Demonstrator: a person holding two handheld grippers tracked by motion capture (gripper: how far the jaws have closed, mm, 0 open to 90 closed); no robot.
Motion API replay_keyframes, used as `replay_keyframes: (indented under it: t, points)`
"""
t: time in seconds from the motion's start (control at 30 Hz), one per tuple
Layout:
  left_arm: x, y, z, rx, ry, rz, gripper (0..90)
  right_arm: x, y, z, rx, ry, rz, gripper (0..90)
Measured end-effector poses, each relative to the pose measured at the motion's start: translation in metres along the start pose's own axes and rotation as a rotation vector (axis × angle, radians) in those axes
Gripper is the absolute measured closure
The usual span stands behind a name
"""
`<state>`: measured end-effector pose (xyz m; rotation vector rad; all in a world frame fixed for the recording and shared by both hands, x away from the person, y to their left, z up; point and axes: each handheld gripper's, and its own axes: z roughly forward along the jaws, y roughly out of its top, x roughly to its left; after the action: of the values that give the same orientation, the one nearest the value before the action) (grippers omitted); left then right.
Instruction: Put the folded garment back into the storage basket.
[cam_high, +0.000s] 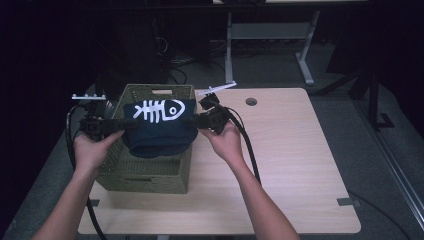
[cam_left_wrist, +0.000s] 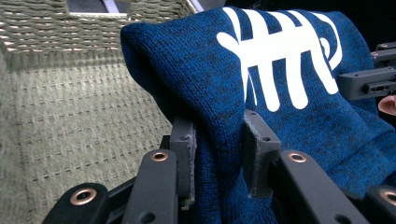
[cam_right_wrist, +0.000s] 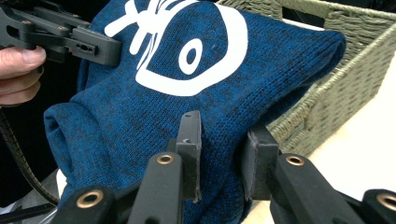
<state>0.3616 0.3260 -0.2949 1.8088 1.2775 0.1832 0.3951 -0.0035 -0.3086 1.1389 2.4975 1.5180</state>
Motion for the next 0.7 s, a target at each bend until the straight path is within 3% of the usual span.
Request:
replay_keyframes:
  t: [0.57,0.7]
  points:
    - [0.021,-0.004,-0.004,0.015,0.034,-0.023,68.2,0.007,0.004,0.022,0.005,0.019,-0.001,71.5]
    - [0.028,-0.007,-0.004,0.018,0.037,-0.044,67.9,0.009,0.003,0.029,0.010,0.023,0.001,71.5]
